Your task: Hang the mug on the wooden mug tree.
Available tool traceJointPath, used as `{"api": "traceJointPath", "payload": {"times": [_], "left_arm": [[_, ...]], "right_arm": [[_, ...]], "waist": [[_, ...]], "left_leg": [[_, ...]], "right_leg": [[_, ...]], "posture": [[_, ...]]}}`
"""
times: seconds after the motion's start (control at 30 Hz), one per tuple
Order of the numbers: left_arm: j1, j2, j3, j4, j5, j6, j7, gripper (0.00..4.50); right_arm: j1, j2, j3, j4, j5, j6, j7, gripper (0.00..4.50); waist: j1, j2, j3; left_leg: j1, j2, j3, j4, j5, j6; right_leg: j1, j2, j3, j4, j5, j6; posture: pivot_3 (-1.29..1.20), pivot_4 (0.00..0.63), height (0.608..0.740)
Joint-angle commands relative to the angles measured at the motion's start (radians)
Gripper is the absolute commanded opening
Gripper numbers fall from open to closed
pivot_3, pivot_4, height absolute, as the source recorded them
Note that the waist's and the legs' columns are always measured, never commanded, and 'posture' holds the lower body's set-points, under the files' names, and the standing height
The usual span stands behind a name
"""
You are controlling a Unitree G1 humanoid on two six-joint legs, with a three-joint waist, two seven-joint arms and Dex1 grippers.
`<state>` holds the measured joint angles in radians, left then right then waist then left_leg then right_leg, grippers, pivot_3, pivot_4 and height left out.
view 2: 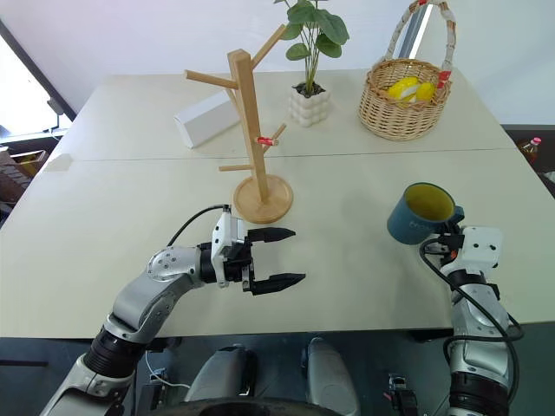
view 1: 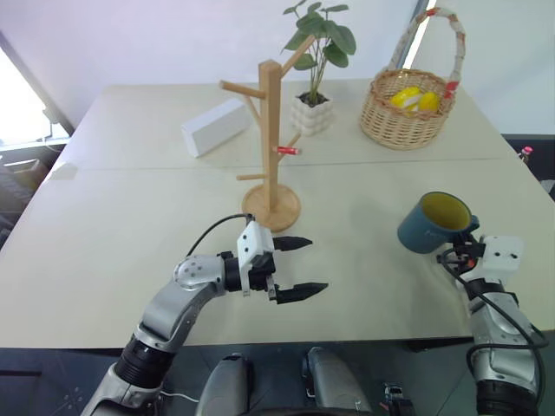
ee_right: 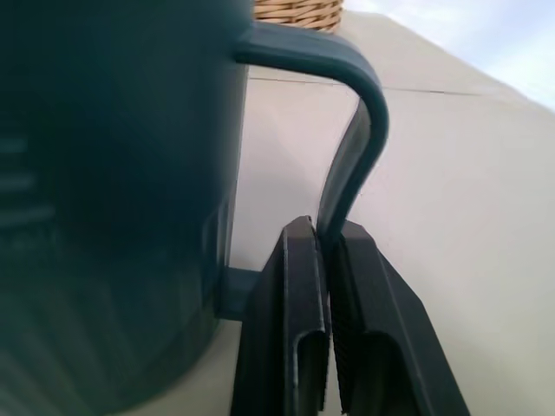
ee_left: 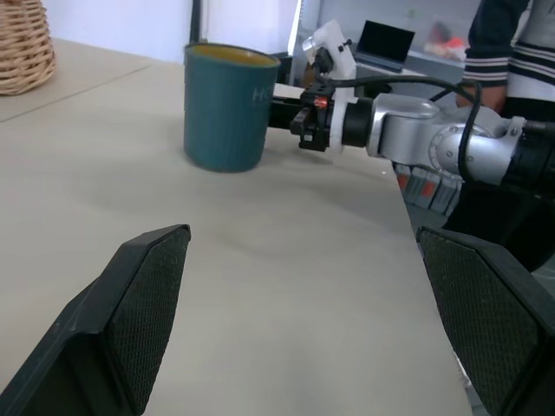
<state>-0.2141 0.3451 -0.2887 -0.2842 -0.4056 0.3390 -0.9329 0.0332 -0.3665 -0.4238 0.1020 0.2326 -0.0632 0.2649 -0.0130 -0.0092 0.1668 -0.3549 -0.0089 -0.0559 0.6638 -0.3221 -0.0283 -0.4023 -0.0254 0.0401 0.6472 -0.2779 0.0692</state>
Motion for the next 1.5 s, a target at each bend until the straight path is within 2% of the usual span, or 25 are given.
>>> {"api": "traceJointPath", "payload": {"times": [0.03,0.13,0.3,0.47,0.83,1.27,1.5], "left_arm": [[-0.005,-0.002,0.021,-0.035,-0.017,-0.011,0.01,4.5],[0.0,0.011,0.058,-0.012,-0.008,-0.032,0.024,4.5],[0.004,0.042,0.211,0.043,-0.023,-0.094,0.071,4.5],[0.001,0.073,0.355,0.059,-0.086,-0.123,0.074,4.5],[0.021,0.145,0.477,0.02,-0.21,-0.045,0.067,4.5],[0.071,0.2,0.522,-0.053,-0.317,0.039,0.059,4.5],[0.07,0.215,0.523,-0.063,-0.324,0.046,0.062,4.5]], "right_arm": [[0.008,-0.03,0.046,-0.102,-0.039,-0.014,0.024,0.09],[0.001,-0.092,0.141,-0.251,-0.109,0.002,0.08,0.09],[-0.096,-0.214,0.324,-0.504,-0.213,0.093,0.193,0.09],[-0.267,-0.23,0.452,-0.596,-0.261,0.21,0.243,0.09],[-0.537,-0.215,0.562,-0.527,-0.326,0.293,0.295,0.09],[-0.668,-0.189,0.636,-0.48,-0.38,0.355,0.337,0.09],[-0.739,-0.159,0.684,-0.397,-0.434,0.379,0.34,0.09]], "waist": [[-0.001,0.0,0.0],[-0.006,0.002,0.001],[-0.004,0.002,0.001],[0.003,0.0,0.002],[0.0,-0.001,0.003],[-0.001,-0.002,0.003],[-0.002,-0.002,0.003]], "left_leg": [[0.0,0.0,0.0,0.0,0.0,0.0],[0.0,0.0,0.0,0.0,0.0,0.0],[0.001,0.001,0.0,0.0,0.0,0.0],[0.0,0.001,-0.002,0.001,0.0,0.0],[-0.003,-0.001,-0.002,0.001,0.0,0.0],[-0.003,-0.001,-0.002,0.0,0.0,0.0],[-0.003,-0.001,-0.002,0.0,0.0,0.0]], "right_leg": [[0.0,0.0,0.0,0.0,0.0,0.0],[0.0,0.0,0.0,0.0,0.0,0.0],[-0.001,0.001,0.0,0.001,0.0,0.0],[-0.001,0.0,-0.002,0.0,0.0,0.0],[-0.002,-0.003,-0.002,-0.002,0.0,0.0],[-0.003,-0.003,-0.002,-0.001,0.0,0.0],[-0.003,-0.003,-0.002,-0.001,0.0,0.0]], "posture": [[0.0,0.15,0.74],[0.0,0.15,0.74],[0.0,0.15,0.74],[0.0,0.15,0.74],[0.0,0.15,0.74],[0.0,0.15,0.74],[0.0,0.15,0.74]]}}
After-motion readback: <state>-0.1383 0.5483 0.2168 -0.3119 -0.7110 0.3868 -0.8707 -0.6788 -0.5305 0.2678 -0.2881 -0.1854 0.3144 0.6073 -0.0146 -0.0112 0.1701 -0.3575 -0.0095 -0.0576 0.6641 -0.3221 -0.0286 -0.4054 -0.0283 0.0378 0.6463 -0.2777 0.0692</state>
